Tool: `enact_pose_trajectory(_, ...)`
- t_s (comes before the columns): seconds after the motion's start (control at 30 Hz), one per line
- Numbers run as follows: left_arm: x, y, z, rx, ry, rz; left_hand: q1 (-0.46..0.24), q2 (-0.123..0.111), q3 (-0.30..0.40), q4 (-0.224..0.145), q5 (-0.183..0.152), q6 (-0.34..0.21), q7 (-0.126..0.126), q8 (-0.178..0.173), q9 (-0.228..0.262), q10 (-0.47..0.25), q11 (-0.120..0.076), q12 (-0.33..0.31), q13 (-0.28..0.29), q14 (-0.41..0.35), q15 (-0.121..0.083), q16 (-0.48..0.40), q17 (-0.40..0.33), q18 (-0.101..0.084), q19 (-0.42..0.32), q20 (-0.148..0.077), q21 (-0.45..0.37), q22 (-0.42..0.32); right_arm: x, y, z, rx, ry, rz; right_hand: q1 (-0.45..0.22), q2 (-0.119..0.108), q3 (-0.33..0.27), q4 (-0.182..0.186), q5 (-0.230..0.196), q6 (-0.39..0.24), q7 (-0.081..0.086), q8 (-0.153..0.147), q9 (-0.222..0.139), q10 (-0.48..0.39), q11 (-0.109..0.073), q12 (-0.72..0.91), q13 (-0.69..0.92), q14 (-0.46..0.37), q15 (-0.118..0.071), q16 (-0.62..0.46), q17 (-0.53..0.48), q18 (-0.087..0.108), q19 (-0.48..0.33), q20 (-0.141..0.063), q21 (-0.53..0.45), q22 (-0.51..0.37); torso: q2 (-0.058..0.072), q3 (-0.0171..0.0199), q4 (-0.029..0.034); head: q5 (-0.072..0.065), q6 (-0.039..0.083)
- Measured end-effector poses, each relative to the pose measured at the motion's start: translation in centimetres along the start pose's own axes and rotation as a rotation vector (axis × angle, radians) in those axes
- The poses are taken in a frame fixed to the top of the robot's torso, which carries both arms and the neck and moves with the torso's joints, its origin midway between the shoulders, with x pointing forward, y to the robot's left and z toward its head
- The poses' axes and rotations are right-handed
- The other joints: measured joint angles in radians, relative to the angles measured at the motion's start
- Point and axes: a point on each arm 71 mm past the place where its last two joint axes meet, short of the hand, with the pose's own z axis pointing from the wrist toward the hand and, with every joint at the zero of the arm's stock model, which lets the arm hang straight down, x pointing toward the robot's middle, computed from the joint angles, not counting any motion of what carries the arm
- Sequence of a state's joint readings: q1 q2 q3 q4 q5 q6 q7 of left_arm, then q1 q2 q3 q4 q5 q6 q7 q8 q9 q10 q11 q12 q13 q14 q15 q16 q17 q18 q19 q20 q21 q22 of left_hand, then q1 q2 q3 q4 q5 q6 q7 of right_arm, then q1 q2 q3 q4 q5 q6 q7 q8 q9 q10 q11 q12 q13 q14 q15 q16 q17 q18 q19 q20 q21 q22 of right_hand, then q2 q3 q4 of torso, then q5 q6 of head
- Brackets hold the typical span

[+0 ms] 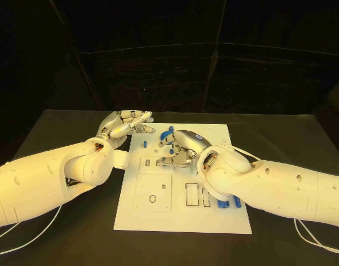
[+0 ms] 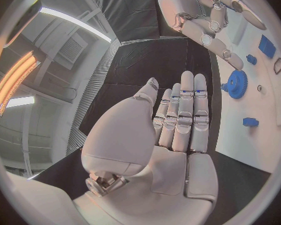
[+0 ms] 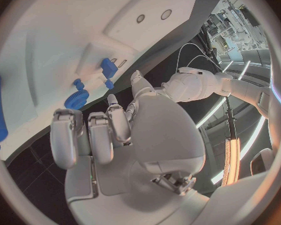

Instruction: Assemble the parts on the task board

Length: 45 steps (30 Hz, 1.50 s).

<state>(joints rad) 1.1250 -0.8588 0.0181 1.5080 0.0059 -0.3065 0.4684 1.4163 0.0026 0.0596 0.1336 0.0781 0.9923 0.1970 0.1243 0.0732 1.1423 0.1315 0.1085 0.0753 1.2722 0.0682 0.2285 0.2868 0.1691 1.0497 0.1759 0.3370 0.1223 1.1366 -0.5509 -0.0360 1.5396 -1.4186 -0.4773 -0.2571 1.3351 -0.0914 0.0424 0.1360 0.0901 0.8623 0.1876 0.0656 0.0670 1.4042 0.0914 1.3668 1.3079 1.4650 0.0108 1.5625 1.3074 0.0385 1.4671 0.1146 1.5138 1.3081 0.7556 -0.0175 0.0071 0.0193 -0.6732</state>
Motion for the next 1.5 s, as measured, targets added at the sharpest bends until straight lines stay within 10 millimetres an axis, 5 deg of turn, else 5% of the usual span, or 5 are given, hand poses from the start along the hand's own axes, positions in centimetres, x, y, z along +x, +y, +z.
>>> enact_pose_trajectory(0.27, -0.4, -0.1, -0.3, -0.010, 0.004, 0.035, -0.056, 0.010, -0.017, 0.037, 0.007, 0.047, -0.044, 0.011, 0.007, 0.132, -0.054, 0.049, 0.033, 0.187, -0.062, 0.175, 0.130, 0.000, 0.164, -0.056, 0.111, 0.053, -2.9, -1.7, -2.8, -0.110, -0.026, 0.062, 0.061, 0.029, -0.005, -0.016, 0.060, 0.050, -0.017, 0.040, 0.012, -0.002, -0.002, 0.000, 0.000, 0.000, 0.000, -0.014, 0.000, 0.000, 0.000, 0.000, -0.013, 0.000, -0.003, -0.0014, 0.0000, 0.004, 0.007)
enact_pose_trajectory(0.5, -1.2, -0.1, -0.3, -0.098, 0.069, 0.175, -0.114, 0.005, -0.037, 0.083, 0.012, 0.105, -0.099, 0.055, 0.060, 0.205, -0.120, 0.351, 0.300, 0.195, -0.113, 1.111, 0.993, 0.000, 0.292, -0.125, 0.486, 0.385, -7.7, -5.2, -4.5, -0.062, -0.073, 0.195, 0.080, 0.046, -0.011, -0.034, 0.119, 0.092, -0.034, 0.072, 0.015, -0.037, -0.022, -0.044, -0.001, 0.000, -0.012, -0.082, 0.000, 0.024, -0.049, -0.012, -0.086, -0.056, -0.020, -0.0002, -0.0008, 0.011, 0.002)
enact_pose_trajectory(0.83, -0.4, -0.4, 1.4, -0.337, 0.281, 0.555, -0.182, 0.018, -0.124, 0.151, 0.012, 0.052, -0.112, 0.207, 0.233, 0.099, -0.124, 0.817, 0.756, 0.193, -0.118, 1.307, 1.021, -0.055, 0.285, -0.120, 0.841, 0.804, -11.1, -9.2, -4.5, 0.057, -0.126, 0.412, 0.099, 0.086, -0.022, -0.027, 0.114, 0.115, -0.043, 0.097, 0.007, -0.363, -0.036, -0.547, -0.465, -0.089, -0.031, -0.579, -0.455, 0.133, -0.313, -0.032, -0.549, -0.709, -0.054, 0.0103, -0.0063, 0.025, -0.012)
enact_pose_trajectory(1.07, 1.2, 0.8, 2.3, -0.532, 0.373, 0.818, -0.207, 0.052, -0.197, 0.153, 0.012, -0.048, -0.115, 0.351, 0.376, 0.105, -0.120, 1.042, 0.963, 0.193, -0.118, 1.339, 1.021, -0.087, 0.364, -0.118, 1.031, 1.079, -11.6, -10.4, -4.2, 0.088, -0.108, 0.521, 0.140, 0.078, 0.019, -0.032, 0.116, 0.124, -0.037, 0.089, 0.002, -0.363, -0.028, -0.777, -0.682, -0.144, -0.023, -0.896, -0.675, 0.133, -0.330, -0.025, -0.739, -0.872, -0.070, 0.0166, -0.0063, 0.031, -0.021)
enact_pose_trajectory(1.5, 3.7, 2.6, 3.6, -0.705, 0.411, 1.044, -0.214, 0.075, -0.235, 0.155, 0.012, -0.096, -0.117, 0.418, 0.455, 0.087, -0.123, 1.065, 0.970, 0.193, -0.118, 1.339, 1.021, -0.108, 0.411, -0.123, 1.107, 1.186, -11.5, -10.4, -3.9, 0.081, -0.077, 0.603, 0.139, 0.065, 0.024, -0.031, 0.125, 0.105, -0.027, 0.073, 0.000, -0.348, -0.023, -0.806, -0.733, -0.132, -0.022, -0.949, -0.675, 0.133, -0.304, -0.022, -0.784, -0.905, -0.076, 0.0202, -0.0063, 0.032, -0.024)
